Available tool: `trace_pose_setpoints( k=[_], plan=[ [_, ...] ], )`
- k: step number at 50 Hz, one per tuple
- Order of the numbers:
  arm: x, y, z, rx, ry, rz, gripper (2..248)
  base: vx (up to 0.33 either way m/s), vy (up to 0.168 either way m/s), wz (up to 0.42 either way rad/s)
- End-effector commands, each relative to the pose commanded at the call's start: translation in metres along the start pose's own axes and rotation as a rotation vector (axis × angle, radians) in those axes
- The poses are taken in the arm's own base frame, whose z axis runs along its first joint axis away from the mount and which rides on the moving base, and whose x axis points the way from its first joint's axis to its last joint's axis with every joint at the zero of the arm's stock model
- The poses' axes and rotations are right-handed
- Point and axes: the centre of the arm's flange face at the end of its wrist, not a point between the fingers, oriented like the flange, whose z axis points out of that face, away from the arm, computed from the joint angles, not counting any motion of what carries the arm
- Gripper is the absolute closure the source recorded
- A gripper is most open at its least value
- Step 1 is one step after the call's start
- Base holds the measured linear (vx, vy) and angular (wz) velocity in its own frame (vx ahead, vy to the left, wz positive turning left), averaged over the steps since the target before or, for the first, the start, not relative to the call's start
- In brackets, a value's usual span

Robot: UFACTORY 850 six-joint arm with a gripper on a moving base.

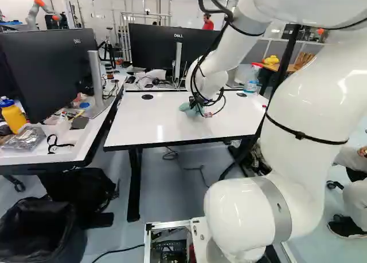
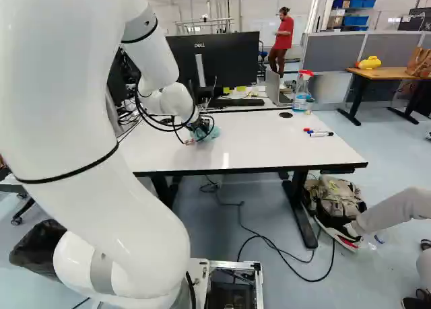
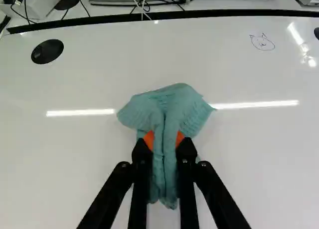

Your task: Clean the table with the green towel

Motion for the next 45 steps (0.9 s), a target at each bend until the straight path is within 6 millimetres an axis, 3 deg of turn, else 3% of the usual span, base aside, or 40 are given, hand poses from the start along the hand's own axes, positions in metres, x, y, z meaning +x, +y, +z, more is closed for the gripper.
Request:
trace_pose_setpoints(
  k=[11,45],
  plan=[
    [0.006,0.003,-0.003,-0.005,0.015,0.006,190,0.0,0.0,0.0],
    [0.059,0.045,-0.004,-0.062,0.098,0.065,190,0.0,0.0,0.0]
  ],
)
